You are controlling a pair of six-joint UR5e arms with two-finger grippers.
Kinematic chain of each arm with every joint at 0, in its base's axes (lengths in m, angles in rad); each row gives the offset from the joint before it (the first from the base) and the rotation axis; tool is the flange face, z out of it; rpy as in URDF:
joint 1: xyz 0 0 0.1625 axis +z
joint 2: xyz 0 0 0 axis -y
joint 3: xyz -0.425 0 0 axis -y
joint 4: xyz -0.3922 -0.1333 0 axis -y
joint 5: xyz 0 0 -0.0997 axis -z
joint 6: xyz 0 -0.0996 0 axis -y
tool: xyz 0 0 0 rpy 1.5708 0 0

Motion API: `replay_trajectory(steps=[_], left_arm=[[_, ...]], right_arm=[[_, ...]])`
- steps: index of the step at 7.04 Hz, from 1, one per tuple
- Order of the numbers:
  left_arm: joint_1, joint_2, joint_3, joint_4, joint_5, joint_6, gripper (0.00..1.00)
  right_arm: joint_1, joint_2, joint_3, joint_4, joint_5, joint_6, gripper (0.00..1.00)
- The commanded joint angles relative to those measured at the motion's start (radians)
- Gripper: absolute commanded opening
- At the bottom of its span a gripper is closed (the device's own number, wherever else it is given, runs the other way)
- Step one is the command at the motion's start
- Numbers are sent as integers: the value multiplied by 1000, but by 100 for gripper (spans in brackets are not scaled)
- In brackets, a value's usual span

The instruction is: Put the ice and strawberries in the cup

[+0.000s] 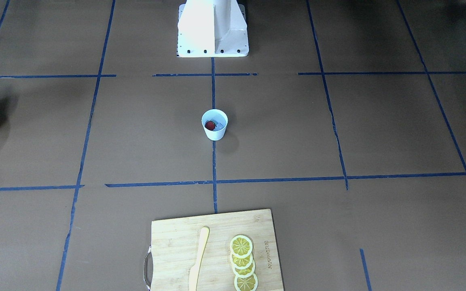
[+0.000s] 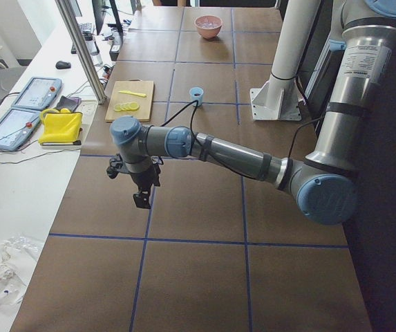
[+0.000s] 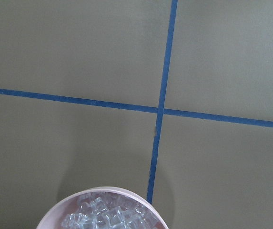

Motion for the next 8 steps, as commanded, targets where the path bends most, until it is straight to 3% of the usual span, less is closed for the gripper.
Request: replay_trajectory(steps=[1, 2, 3, 5, 8], left_arm=[[-95, 51, 44, -2, -7, 64, 100], [-116, 56, 38, -2, -68, 62, 100], [-123, 127, 8, -17, -96, 62, 100], [-123, 183, -8, -89, -99, 59, 100], [-123, 212, 9, -200, -95, 47, 100]], right_arm=[[1, -30, -2, 6, 1, 1, 99], [1, -33, -3, 6, 1, 1, 99], [1, -54, -8, 41, 1, 2, 99], [1, -86, -25, 132, 4, 76, 99], [1, -86, -23, 132, 11, 77, 99]])
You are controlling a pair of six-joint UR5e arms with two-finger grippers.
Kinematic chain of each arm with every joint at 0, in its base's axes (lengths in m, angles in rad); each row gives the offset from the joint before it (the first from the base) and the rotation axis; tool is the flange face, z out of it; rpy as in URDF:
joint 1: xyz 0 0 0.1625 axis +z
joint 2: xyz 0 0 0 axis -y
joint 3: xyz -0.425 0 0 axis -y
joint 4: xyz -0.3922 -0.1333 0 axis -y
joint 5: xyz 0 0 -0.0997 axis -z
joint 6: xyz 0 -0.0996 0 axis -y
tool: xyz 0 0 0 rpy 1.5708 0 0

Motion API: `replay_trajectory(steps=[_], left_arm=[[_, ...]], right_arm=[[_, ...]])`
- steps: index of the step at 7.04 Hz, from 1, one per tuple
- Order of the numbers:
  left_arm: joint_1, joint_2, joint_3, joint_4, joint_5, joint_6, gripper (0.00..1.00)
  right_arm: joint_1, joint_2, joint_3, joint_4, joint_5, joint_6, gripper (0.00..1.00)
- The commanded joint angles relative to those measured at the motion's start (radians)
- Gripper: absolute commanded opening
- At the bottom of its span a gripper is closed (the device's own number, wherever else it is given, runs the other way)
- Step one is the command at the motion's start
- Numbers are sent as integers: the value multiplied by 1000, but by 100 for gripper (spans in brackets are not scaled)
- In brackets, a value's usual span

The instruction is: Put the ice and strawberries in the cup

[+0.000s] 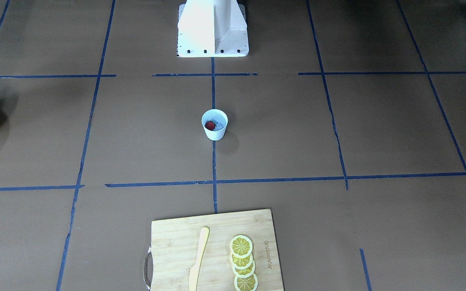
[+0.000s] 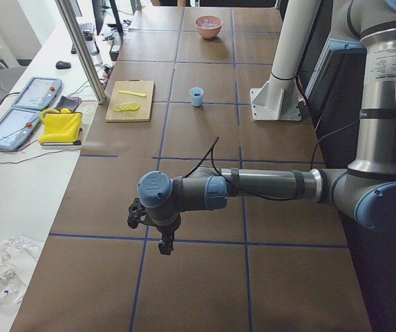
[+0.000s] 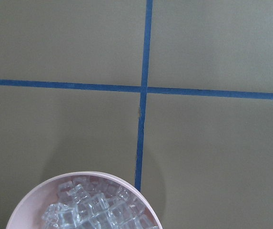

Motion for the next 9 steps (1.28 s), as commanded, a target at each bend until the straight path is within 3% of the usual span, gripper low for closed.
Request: replay_trajectory(steps=[1, 9], left_arm=[[0, 6, -1, -26, 2, -21, 100], [0, -1, -12, -23, 7, -49, 100]], right_arm=[[0, -1, -1, 0, 1, 2, 99], [0, -5, -18, 2, 1, 2, 99]])
